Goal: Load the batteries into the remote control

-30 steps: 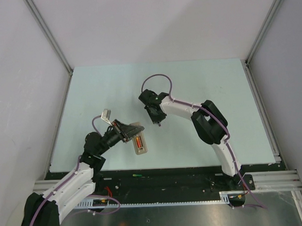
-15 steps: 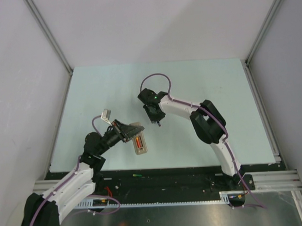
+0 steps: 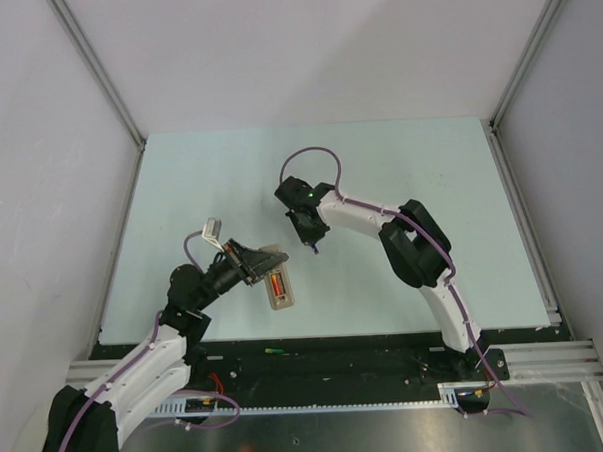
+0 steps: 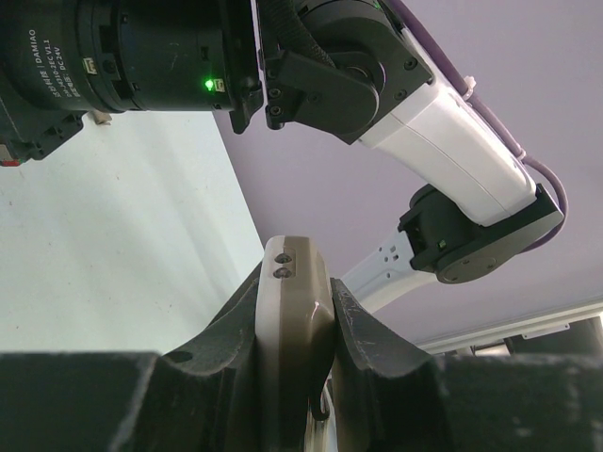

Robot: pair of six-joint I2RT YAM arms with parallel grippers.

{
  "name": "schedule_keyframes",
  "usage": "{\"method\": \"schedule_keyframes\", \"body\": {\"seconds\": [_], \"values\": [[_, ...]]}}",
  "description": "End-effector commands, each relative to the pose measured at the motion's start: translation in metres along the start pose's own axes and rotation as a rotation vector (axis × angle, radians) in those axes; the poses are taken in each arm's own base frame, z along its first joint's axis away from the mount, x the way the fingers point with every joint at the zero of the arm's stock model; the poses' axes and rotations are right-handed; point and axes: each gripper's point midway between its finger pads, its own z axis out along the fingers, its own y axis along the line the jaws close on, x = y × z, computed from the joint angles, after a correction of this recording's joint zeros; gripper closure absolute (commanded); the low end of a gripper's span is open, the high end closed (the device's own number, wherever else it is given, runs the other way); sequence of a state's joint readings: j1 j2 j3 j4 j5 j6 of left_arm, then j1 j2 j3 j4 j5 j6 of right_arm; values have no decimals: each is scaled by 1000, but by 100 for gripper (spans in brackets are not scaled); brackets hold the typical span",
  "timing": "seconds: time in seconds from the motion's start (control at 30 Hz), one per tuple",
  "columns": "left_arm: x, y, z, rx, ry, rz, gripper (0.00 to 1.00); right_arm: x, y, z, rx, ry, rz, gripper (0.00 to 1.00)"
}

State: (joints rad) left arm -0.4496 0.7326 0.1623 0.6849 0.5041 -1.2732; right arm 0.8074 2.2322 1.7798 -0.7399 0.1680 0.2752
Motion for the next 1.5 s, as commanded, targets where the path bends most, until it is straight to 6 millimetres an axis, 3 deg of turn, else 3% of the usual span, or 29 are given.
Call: {"method": "schedule_keyframes", "body": {"seconds": [0.0, 0.13, 0.23, 0.27, 0.37, 0.4, 0.47, 0.5, 0.53, 0.6, 0.63, 0.73, 0.9, 1.13, 1.27, 1.47], "values": [[0, -11, -1, 42, 6, 42, 100, 1, -6, 0, 17, -2, 17, 100], [-2, -13, 0, 44, -1, 44, 100, -9, -16, -20, 53, -65, 69, 100], [-6, -20, 3, 57, -8, 54, 100, -27, -32, -66, 98, -199, 125, 100], [-8, -22, 5, 57, -10, 54, 100, -31, -43, -99, 119, -276, 157, 100], [-16, -28, 11, 58, -28, 57, 100, -40, -49, -155, 108, -439, 206, 100], [-22, -33, 14, 63, -47, 60, 100, -39, -43, -189, 62, -532, 216, 100], [-28, -31, 20, 47, -62, 43, 100, -36, -38, -222, 19, -629, 230, 100], [-32, -37, 24, 54, -71, 44, 100, -34, -34, -248, -27, -710, 251, 100], [-38, -40, 27, 54, -95, 41, 100, -29, -17, -261, -74, -744, 233, 100], [-46, -46, 34, 53, -113, 28, 100, -23, -4, -277, -107, -827, 245, 100], [-52, -49, 36, 54, -137, 18, 100, -16, 11, -298, -164, -875, 235, 100], [-61, -57, 42, 61, -165, -7, 100, -9, 25, -318, -196, -961, 242, 100], [-77, -67, 47, 70, -229, -37, 100, -7, 39, -335, -241, -1029, 245, 100], [-72, -70, 56, 70, -202, -46, 100, -5, 52, -339, -241, -1063, 224, 100], [-68, -60, 56, 49, -189, -59, 100, -8, 60, -362, -266, -1136, 226, 100], [-62, -61, 56, 52, -172, -74, 100, -7, 68, -355, -239, -1137, 170, 100]]}}
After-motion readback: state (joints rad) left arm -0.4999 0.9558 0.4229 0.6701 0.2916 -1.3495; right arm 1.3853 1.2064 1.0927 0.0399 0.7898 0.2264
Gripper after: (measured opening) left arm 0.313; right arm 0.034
